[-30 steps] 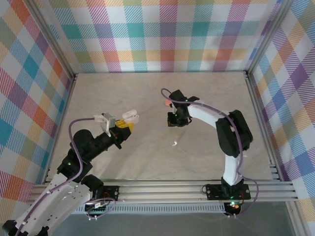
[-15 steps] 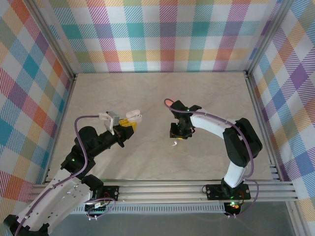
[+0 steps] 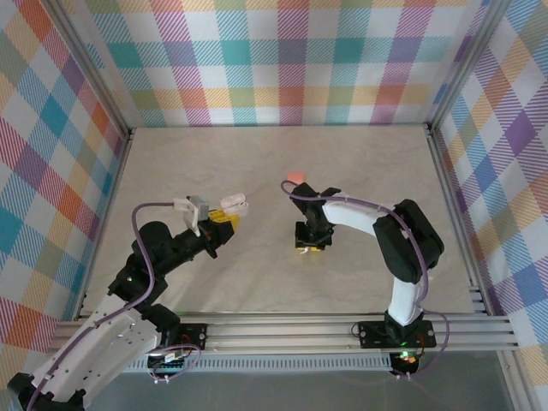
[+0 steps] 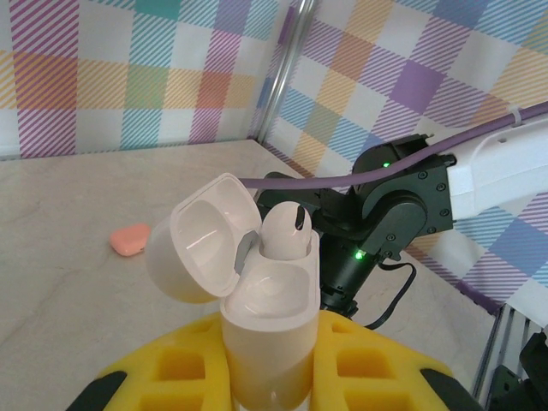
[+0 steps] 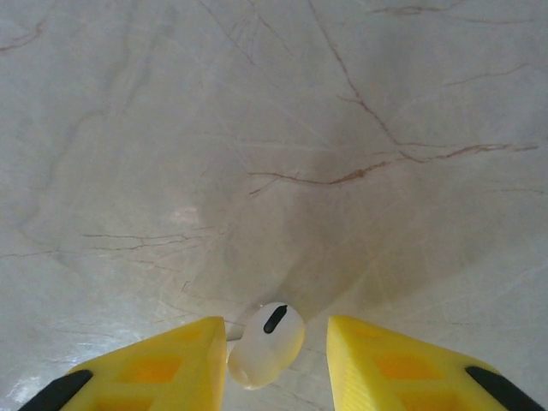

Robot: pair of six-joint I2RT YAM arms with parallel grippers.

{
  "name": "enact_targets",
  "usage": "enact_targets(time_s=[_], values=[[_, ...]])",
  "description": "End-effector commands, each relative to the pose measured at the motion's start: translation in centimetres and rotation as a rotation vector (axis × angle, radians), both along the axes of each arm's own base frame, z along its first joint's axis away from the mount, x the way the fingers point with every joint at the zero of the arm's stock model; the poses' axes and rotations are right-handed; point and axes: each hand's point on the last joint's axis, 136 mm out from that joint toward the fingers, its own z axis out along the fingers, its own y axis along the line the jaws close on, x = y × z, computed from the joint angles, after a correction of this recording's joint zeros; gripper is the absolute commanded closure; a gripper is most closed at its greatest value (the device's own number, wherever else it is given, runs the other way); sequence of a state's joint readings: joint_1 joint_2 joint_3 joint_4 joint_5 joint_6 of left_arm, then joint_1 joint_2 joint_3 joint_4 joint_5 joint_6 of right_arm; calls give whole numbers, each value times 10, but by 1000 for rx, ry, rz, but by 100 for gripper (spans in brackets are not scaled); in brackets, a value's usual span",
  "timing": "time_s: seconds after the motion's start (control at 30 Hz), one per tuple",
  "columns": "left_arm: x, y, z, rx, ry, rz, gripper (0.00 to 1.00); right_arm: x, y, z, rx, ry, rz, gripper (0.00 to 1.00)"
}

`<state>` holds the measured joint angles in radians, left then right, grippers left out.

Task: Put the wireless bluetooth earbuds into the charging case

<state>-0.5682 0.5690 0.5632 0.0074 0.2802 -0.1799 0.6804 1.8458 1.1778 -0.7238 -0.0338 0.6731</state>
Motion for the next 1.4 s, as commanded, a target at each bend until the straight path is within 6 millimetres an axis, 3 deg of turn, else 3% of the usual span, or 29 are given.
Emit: enact_targets(time_s=[0.0, 0.17, 0.3, 0.5, 0.73, 0.87, 1.13, 1.37], values=[[-6, -3, 12, -42, -39, -29, 100, -4, -3, -5, -34, 20, 2, 67], [-4, -4, 12, -40, -37, -30, 100, -1, 3, 1, 0, 6, 8, 80], [-3, -5, 11, -41, -33, -31, 100, 3, 19, 11, 96, -26, 26, 88], [-1, -7, 7, -41, -18, -34, 100, 19, 43, 19, 219, -130, 152, 91], [1, -7, 4, -45, -4, -25, 100, 43, 71, 11, 315, -302, 359, 95], [6, -11, 1, -47, 11, -28, 100, 46, 81, 3, 359, -335, 412, 94], [12, -14, 0, -23, 20, -23, 100, 26, 63, -21, 347, -285, 415, 81], [14, -18, 1, -33, 31, -35, 100, 27, 41, -7, 324, -316, 387, 74]])
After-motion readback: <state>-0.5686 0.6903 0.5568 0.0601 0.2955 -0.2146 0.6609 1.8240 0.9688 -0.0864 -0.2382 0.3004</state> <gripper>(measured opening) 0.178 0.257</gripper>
